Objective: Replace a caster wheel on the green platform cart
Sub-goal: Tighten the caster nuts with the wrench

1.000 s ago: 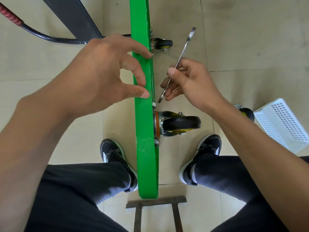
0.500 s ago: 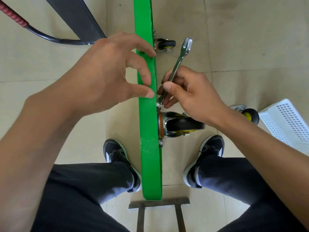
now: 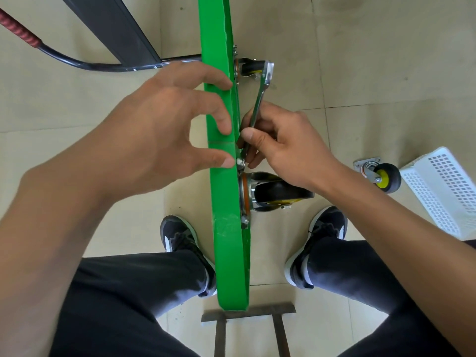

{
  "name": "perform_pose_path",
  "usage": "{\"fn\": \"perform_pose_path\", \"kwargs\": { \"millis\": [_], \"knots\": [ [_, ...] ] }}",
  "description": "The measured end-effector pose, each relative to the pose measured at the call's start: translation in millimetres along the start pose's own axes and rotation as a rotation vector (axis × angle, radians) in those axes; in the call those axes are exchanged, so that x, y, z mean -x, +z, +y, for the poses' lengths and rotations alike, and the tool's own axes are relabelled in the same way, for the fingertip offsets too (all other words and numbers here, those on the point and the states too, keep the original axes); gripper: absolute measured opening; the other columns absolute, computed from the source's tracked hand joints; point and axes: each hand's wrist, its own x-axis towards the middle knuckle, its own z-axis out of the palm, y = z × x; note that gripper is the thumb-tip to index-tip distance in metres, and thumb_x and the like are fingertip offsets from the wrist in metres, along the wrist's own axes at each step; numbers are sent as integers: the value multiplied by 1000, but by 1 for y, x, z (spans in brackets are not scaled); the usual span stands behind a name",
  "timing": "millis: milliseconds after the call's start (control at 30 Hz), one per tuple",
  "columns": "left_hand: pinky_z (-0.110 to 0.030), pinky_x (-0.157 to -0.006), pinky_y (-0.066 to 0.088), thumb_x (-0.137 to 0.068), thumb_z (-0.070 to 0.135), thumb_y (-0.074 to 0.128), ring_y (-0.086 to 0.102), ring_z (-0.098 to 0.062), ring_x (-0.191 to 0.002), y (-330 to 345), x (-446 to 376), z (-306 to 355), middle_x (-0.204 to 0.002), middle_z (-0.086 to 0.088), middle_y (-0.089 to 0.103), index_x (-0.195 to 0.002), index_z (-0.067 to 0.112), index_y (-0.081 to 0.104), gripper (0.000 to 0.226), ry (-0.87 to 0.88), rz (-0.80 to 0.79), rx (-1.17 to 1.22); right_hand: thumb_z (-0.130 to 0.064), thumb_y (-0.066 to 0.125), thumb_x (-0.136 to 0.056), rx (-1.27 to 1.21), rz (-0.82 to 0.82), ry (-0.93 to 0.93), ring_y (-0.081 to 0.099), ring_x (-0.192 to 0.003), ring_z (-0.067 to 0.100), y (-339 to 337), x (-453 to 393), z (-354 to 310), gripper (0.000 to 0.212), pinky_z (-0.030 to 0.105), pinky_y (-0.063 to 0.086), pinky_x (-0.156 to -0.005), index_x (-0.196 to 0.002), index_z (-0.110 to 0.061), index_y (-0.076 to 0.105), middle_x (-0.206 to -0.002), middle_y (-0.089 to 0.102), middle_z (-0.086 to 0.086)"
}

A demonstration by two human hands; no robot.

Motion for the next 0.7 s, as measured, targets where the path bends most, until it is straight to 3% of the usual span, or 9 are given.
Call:
{"fn": "perform_pose_path", "kwargs": {
  "millis": [333,533,700],
  "knots": [
    [-21,-102,25,-62,68,58,34,-9,-138,1,0,0,-141,17,48,-89,38,67,41,1,-4,22,-11,53,-103,-20,39,48,71,-63,26,4,-1,6,13,50,60,-63,-104,1,56,-80,71,2],
    [-25,-103,26,-63,65,61,35,-13,-138,0,-1,0,-141,15,48,-88,38,67,37,13,-16,19,-9,52,-103,-122,31,125,70,-63,34,2,-9,5,10,51,61,-62,-95,-13,56,-81,71,14],
    [-24,-103,26,-63,65,60,36,-12,-137,1,-1,1,-141,16,49,-88,37,67,38,11,-10,22,-10,50,-105,-262,17,259,67,-62,36,-1,-18,14,13,50,62,-64,-93,-12,55,-80,71,18]
  ]
}}
